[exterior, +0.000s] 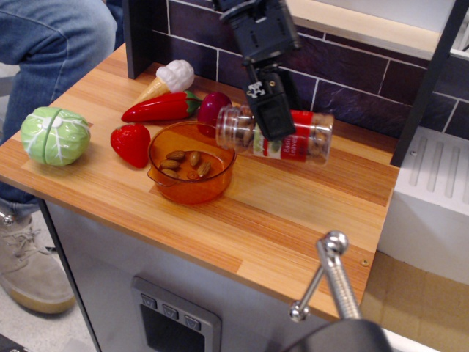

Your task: Pour almonds in pot

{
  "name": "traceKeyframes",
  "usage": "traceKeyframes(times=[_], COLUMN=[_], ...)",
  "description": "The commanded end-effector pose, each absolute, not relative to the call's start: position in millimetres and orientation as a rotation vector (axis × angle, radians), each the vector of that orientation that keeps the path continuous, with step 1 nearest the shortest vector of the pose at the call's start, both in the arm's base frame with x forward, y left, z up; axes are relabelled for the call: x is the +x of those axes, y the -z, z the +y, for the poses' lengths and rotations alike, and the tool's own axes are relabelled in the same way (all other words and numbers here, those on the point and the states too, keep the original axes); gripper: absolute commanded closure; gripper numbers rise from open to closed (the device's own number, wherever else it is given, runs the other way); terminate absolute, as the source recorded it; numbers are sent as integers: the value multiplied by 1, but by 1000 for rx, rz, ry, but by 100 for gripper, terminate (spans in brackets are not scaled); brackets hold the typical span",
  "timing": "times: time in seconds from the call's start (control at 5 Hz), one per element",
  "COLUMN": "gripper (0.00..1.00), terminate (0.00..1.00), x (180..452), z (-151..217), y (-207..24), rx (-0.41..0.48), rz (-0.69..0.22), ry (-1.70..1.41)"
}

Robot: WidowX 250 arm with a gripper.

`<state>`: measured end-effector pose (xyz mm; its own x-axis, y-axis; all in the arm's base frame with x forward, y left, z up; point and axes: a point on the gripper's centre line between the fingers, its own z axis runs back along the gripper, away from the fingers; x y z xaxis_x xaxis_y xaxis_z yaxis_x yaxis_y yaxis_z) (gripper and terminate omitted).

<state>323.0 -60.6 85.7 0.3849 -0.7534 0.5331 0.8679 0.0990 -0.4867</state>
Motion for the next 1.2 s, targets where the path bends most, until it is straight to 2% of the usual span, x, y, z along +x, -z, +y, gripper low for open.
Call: traceKeyframes(times=[0.0, 0.2, 0.8, 1.0], gripper=[100, 100, 100, 100], terminate=[0, 0, 0, 100], x=[317, 320, 325, 322], z=[-53, -54, -53, -53], y=[-125, -127, -124, -122], rx=[-829, -829, -870, -808], rz=[-375, -430, -421, -390], ry=[1233, 1220, 1221, 1224])
